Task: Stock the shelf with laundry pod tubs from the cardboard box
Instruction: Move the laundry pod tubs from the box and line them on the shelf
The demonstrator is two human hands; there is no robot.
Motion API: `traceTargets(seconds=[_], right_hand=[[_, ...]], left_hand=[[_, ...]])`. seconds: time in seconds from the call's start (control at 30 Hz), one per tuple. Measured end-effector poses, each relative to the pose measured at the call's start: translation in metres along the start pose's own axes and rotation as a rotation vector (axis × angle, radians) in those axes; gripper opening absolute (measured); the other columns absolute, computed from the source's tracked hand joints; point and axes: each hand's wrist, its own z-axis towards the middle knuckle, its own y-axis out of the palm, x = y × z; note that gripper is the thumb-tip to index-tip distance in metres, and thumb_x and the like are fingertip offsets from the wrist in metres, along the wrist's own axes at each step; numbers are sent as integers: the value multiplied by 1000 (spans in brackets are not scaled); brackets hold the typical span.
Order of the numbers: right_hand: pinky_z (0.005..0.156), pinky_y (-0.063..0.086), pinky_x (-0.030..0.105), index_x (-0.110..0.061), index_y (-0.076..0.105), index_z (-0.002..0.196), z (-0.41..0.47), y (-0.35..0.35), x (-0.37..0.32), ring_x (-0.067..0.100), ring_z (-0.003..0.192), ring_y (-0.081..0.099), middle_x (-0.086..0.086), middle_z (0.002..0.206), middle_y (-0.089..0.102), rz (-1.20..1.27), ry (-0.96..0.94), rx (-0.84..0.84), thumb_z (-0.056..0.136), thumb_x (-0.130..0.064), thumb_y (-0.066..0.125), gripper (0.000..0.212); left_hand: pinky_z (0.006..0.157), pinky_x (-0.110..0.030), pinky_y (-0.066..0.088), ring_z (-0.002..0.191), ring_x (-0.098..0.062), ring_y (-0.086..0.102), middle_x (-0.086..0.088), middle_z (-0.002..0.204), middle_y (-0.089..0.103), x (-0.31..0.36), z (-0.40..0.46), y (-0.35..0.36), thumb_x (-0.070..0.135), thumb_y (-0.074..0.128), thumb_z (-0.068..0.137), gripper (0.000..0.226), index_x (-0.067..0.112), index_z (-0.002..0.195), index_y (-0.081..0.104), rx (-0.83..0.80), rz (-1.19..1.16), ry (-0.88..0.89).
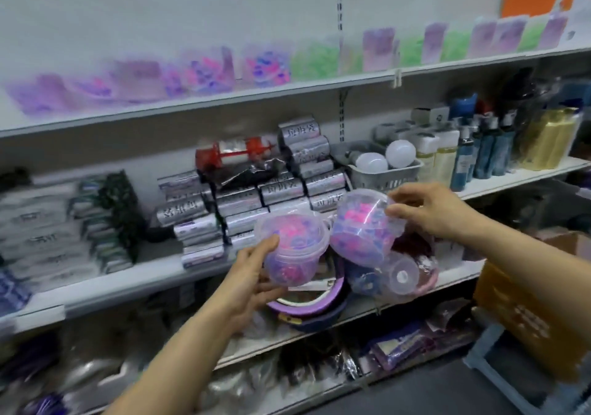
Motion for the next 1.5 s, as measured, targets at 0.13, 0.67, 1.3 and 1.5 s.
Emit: traceTargets(seconds=[0.13,0.67,1.3,1.5], right_hand=[[71,47,14,-6,70,87,8,49,-79,12,74,63,5,85,72,-18,-123,-34,82,-15,72,11],[78,53,32,-9,69,95,93,105,-287,25,81,67,4,87,71,-2,-528,16,84,-21,69,16],[78,44,36,-14,59,120,241,229,-460,26,114,46,7,118,55,-563,-796,340,92,-25,58,30],[79,43,36,-20,58,122,266,250,-466,23,118,45,2,118,55,-657,-592,340,93,-25,56,30]], left_hand=[[75,-37,59,87,-29,69,-16,103,64,11,-40,-80,46,60,85,48,18,122,49,63,-48,24],[69,-37,61,100,-38,64,-26,113,56,134,-91,-232,50,62,81,60,16,128,46,219,-185,289],[73,-40,61,99,-35,65,-24,114,56,247,-64,-417,50,64,81,54,13,118,54,341,-197,458],[79,-46,58,99,-38,67,-27,116,57,279,-54,-471,48,67,81,59,11,124,51,299,-128,415]])
